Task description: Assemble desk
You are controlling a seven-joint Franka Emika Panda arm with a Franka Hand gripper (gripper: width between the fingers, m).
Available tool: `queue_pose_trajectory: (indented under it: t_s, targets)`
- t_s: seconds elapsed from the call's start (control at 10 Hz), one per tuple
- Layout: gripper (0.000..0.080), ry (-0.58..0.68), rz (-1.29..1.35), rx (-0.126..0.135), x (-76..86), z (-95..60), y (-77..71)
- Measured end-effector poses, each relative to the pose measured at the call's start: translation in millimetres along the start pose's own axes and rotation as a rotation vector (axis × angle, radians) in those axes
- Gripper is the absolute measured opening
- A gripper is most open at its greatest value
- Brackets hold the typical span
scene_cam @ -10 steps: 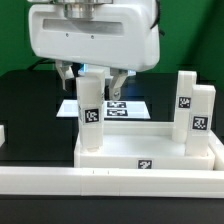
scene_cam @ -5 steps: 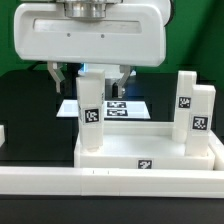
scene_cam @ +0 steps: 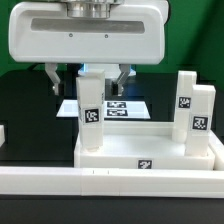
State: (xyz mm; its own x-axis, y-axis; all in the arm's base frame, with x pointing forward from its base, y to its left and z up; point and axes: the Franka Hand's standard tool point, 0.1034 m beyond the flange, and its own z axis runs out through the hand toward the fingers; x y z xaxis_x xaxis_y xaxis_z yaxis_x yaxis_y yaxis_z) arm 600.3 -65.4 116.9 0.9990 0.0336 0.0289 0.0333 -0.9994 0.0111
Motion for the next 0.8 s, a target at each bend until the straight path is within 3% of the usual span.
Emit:
queue_pose_trajectory:
  t_s: [0.1, 0.2, 0.3, 0.5, 0.8]
  targets:
    - [0.0370, 0.000, 0.001, 0.000, -0.1, 0.2, 0.1]
    - [0.0370, -0.001, 0.010, 0.001, -0.1, 0.4, -0.4]
    - [0.0290, -0.001, 0.026, 0.001, -0.3, 0.6, -0.1]
    - [0.0290, -0.002, 0.104, 0.002, -0.5, 1.2, 0.4]
    - [0.0290, -0.003, 0.512, 0.017, -0.6, 2.0, 0.0]
